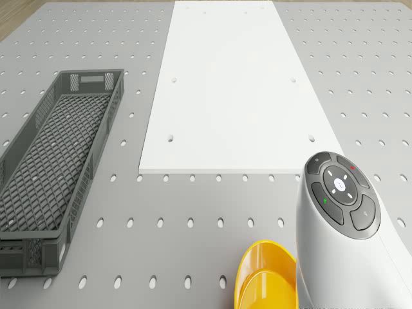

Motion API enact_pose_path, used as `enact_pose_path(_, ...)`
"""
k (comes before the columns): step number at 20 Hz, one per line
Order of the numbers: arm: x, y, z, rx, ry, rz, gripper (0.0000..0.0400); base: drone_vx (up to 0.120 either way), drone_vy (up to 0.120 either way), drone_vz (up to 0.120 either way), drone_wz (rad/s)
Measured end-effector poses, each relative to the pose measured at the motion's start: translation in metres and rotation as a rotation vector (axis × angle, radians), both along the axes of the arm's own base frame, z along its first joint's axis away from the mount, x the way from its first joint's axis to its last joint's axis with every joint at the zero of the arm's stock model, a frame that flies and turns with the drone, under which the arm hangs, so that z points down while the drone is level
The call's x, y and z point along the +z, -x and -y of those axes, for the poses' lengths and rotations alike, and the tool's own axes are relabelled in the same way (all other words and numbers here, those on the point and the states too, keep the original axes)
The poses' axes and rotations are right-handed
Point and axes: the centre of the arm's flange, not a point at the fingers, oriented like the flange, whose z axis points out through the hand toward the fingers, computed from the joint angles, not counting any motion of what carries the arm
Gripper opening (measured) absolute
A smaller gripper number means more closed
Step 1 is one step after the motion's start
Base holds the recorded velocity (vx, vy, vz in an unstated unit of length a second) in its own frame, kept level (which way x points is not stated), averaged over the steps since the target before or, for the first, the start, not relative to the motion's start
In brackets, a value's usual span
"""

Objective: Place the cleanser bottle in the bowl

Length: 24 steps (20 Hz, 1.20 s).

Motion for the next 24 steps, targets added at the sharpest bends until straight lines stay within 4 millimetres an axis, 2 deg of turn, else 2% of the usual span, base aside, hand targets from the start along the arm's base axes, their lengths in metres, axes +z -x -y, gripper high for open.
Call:
enact_pose_path(10, -0.0019, 0.0000, 0.0001, 0.000, 0.000, 0.000, 0.0155, 0.120, 0.000, 0.000, 0.000)
enact_pose_path(15, -0.0021, 0.0000, 0.0001, 0.000, 0.000, 0.000, 0.0155, 0.120, 0.000, -0.080, 0.000)
enact_pose_path(18, -0.0021, 0.0000, 0.0001, 0.000, 0.000, 0.000, 0.0155, 0.120, 0.107, 0.000, 0.000)
enact_pose_path(20, -0.0021, 0.0000, 0.0001, 0.000, 0.000, 0.000, 0.0155, 0.040, 0.020, 0.000, 0.000)
enact_pose_path(24, -0.0021, 0.0000, 0.0001, 0.000, 0.000, 0.000, 0.0155, 0.000, 0.000, -0.120, 0.000)
